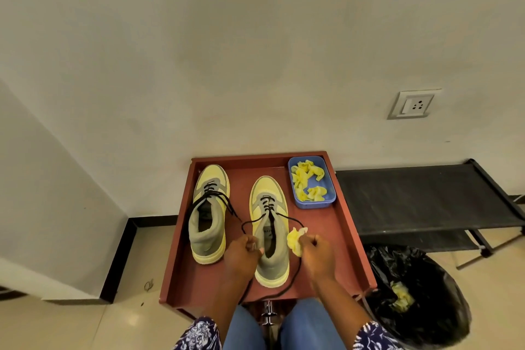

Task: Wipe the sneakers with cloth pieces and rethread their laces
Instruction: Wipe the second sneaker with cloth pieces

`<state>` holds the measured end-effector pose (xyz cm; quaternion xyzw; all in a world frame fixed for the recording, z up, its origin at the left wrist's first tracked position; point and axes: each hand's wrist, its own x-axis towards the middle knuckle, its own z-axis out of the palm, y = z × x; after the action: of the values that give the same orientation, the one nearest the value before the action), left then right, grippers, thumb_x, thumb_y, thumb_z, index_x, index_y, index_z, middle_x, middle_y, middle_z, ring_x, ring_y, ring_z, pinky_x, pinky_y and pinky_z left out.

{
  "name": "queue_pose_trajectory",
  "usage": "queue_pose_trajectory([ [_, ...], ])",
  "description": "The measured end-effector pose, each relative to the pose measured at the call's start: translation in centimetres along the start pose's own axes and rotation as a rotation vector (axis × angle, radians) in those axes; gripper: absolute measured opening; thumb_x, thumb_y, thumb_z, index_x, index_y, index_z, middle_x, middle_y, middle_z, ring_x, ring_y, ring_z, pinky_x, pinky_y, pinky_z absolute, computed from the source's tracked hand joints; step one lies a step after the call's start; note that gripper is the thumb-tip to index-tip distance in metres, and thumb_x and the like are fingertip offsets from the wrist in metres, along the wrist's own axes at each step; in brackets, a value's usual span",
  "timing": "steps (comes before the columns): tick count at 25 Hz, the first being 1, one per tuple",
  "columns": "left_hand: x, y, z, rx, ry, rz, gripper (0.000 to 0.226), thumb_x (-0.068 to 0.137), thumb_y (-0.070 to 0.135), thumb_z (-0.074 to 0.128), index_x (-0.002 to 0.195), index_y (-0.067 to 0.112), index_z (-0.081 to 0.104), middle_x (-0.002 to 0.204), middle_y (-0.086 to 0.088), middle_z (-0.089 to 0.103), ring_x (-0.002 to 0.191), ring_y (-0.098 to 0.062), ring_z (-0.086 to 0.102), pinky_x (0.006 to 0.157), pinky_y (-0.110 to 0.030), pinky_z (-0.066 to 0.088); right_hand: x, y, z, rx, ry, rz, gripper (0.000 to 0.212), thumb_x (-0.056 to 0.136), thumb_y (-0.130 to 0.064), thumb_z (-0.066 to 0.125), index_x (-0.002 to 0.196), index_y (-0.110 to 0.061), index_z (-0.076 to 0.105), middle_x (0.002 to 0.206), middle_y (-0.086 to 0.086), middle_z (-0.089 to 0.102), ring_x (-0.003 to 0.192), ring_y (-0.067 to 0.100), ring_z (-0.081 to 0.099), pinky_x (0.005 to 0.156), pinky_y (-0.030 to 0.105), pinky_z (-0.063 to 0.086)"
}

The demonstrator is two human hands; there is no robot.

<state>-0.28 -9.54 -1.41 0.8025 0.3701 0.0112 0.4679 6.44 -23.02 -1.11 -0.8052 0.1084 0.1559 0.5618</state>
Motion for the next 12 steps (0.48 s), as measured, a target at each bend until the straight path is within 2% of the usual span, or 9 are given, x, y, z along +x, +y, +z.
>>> queue_pose_trajectory([
  [2, -0.1, -0.1, 0.4, -0.016, -0.004, -0.025, 0.025, 0.084, 0.013, 0.065, 0.107, 0.005, 0.062, 0.098, -0.008, 0.065, 0.093, -0.021, 0.060, 0.081, -0.022, 0.040, -1.2, 0.9, 0.5, -0.068, -0.020, -0.028, 0.022, 0.084, -0.011, 0.056, 0.064, -0.016, 0.051, 0.064, -0.002, 0.055, 0.068, 0.020, 0.052, 0.063, 0.028, 0.037],
  [4, -0.1, -0.1, 0.7, -0.008, 0.012, -0.046, 0.026, 0.084, 0.013, 0.064, 0.109, 0.005, 0.063, 0.106, -0.010, 0.067, 0.101, -0.023, 0.061, 0.084, -0.022, 0.041, -2.6, 2.0, 1.2, -0.109, -0.059, -0.064, 0.023, 0.085, -0.009, 0.056, 0.066, -0.019, 0.049, 0.066, -0.004, 0.054, 0.069, 0.019, 0.052, 0.058, 0.026, 0.036],
  [6, -0.2, 0.0, 0.9, 0.006, 0.023, -0.052, 0.027, 0.085, 0.012, 0.062, 0.111, 0.005, 0.063, 0.112, -0.011, 0.066, 0.105, -0.025, 0.060, 0.088, -0.025, 0.043, -4.0, 2.9, 1.7, -0.084, -0.061, -0.071, 0.016, 0.084, -0.008, 0.059, 0.074, -0.017, 0.052, 0.072, -0.002, 0.057, 0.069, 0.018, 0.052, 0.055, 0.018, 0.036],
  [10, 0.1, 0.4, 1.3, 0.085, 0.023, -0.049, 0.035, 0.087, 0.012, 0.059, 0.121, 0.007, 0.057, 0.121, -0.009, 0.062, 0.112, -0.023, 0.058, 0.089, -0.023, 0.041, -4.4, 3.4, 2.1, -0.047, -0.031, -0.074, 0.006, 0.084, -0.010, 0.062, 0.085, -0.012, 0.057, 0.080, 0.004, 0.063, 0.077, 0.023, 0.057, 0.065, 0.026, 0.039],
  [12, 0.2, 0.6, 1.4, 0.101, 0.045, -0.056, 0.036, 0.086, 0.010, 0.057, 0.121, 0.008, 0.056, 0.121, -0.009, 0.062, 0.111, -0.023, 0.058, 0.089, -0.024, 0.041, -3.8, 3.1, 2.0, -0.085, -0.035, -0.111, 0.013, 0.085, -0.008, 0.060, 0.098, -0.009, 0.060, 0.087, 0.005, 0.065, 0.081, 0.022, 0.058, 0.070, 0.024, 0.040],
])
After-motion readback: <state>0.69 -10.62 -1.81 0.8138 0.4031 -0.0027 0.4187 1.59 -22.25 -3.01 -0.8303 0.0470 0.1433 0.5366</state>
